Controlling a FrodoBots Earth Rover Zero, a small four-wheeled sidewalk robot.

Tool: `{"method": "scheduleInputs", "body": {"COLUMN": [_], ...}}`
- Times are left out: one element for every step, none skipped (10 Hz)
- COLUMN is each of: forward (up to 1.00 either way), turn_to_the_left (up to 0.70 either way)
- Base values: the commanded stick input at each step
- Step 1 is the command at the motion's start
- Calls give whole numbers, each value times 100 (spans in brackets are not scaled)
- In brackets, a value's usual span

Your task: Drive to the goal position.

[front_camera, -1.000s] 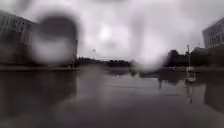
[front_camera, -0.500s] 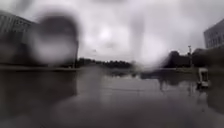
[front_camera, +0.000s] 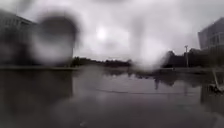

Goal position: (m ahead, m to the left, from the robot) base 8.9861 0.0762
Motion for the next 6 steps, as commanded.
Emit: {"method": "scheduleInputs", "body": {"forward": [70,70,70,70,70,70], "turn_to_the_left": [0,0,0,0,0,0]}}
